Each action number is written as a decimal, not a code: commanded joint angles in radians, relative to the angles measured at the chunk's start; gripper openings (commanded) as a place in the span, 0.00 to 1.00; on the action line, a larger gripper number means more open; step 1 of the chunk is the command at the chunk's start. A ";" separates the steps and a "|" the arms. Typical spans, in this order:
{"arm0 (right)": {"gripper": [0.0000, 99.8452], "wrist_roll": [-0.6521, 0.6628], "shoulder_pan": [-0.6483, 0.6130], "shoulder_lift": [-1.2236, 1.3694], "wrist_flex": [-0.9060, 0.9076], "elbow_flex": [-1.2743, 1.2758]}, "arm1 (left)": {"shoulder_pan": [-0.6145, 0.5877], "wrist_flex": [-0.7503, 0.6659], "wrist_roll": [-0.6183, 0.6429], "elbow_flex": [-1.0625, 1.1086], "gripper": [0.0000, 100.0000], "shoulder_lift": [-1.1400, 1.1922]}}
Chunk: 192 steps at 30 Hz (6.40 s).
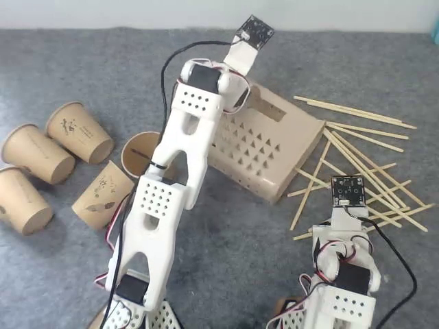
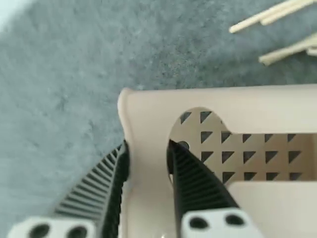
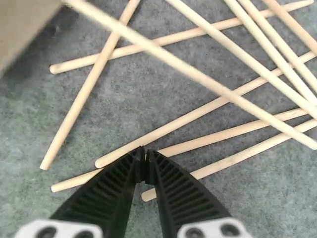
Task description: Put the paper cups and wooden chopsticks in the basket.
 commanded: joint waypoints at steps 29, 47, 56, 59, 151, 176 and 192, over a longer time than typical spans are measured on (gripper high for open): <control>0.01 0.015 0.007 0.004 0.010 -0.035 | -0.072 0.018 -0.298 -0.271 0.01 -0.476; 0.01 0.015 0.007 0.004 0.007 -0.034 | -0.279 0.160 -0.081 -0.216 0.01 -0.895; 0.01 0.015 0.005 0.004 0.004 -0.031 | -0.385 0.157 -0.152 0.285 0.01 -1.306; 0.01 0.015 0.005 0.004 0.004 -0.029 | -0.377 0.152 -0.150 0.499 0.01 -1.450; 0.01 0.015 0.007 0.004 0.002 -0.032 | 0.370 -2.521 -0.890 3.048 0.01 -2.489; 0.01 0.015 0.007 0.004 0.004 -0.034 | 0.256 -3.193 -0.882 2.305 0.01 -1.204; 0.01 0.015 0.007 0.004 0.004 -0.034 | 0.132 -3.319 -0.885 2.077 0.01 -0.657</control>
